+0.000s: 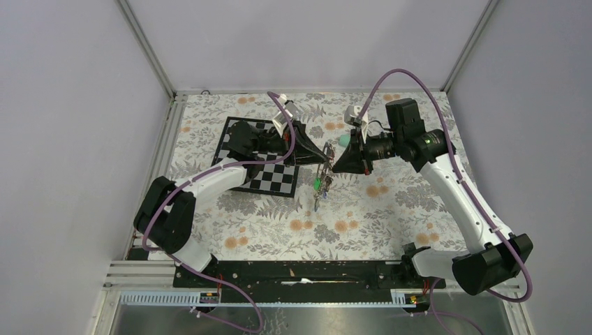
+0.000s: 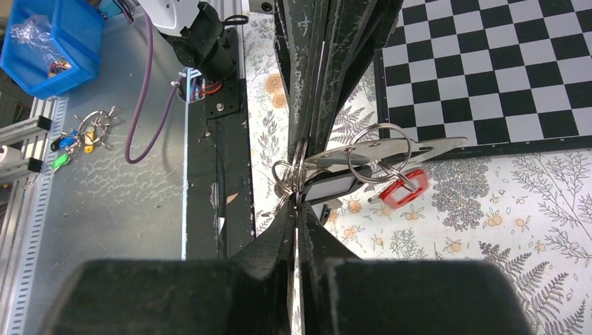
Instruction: Put the keys on the keyring
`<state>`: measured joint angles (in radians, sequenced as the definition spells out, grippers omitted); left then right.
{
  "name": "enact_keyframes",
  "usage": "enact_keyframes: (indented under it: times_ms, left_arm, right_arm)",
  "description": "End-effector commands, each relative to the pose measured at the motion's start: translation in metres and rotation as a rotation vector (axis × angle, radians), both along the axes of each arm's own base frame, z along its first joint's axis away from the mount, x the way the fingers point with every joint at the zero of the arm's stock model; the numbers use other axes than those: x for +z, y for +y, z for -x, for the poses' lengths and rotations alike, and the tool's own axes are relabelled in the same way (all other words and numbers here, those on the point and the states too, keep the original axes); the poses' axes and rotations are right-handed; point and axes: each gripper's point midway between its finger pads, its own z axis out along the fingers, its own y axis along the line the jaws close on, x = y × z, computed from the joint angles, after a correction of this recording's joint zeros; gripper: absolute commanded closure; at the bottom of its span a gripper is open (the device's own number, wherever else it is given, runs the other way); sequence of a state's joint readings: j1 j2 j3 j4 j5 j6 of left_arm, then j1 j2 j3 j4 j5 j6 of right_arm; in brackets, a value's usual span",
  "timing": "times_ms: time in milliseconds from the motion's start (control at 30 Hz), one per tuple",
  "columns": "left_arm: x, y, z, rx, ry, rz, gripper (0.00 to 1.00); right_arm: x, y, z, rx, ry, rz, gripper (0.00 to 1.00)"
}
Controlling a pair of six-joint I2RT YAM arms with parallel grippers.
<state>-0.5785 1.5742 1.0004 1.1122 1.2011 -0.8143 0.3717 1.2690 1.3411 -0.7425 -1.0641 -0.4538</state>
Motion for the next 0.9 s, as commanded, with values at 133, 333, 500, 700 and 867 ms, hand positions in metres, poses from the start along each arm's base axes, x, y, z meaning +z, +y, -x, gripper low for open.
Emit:
enact_keyframes:
  times_ms: [133,333,500,700,867]
  left_arm:
    - [0.018,0.001,-0.002,0.028,-0.042,0.078,1.00]
    - [0.018,0.001,0.000,0.026,-0.039,0.082,1.00]
    - [0.018,0.000,0.004,0.014,-0.039,0.081,1.00]
    - [0.016,0.000,0.004,0.017,-0.038,0.082,1.00]
    - [0.013,0.000,0.003,0.025,-0.034,0.078,1.00]
  right_arm:
    - [0.004,0.006,-0.004,0.019,0.009,-0.052,1.00]
    - [-0.001,0.008,-0.008,0.011,0.023,-0.050,1.00]
    - [-0.002,0.010,-0.011,0.002,0.036,-0.054,1.00]
    - [0.004,0.009,-0.014,-0.015,0.013,-0.050,0.77]
    - [0.021,0.001,-0.011,-0.026,-0.072,-0.028,0.59]
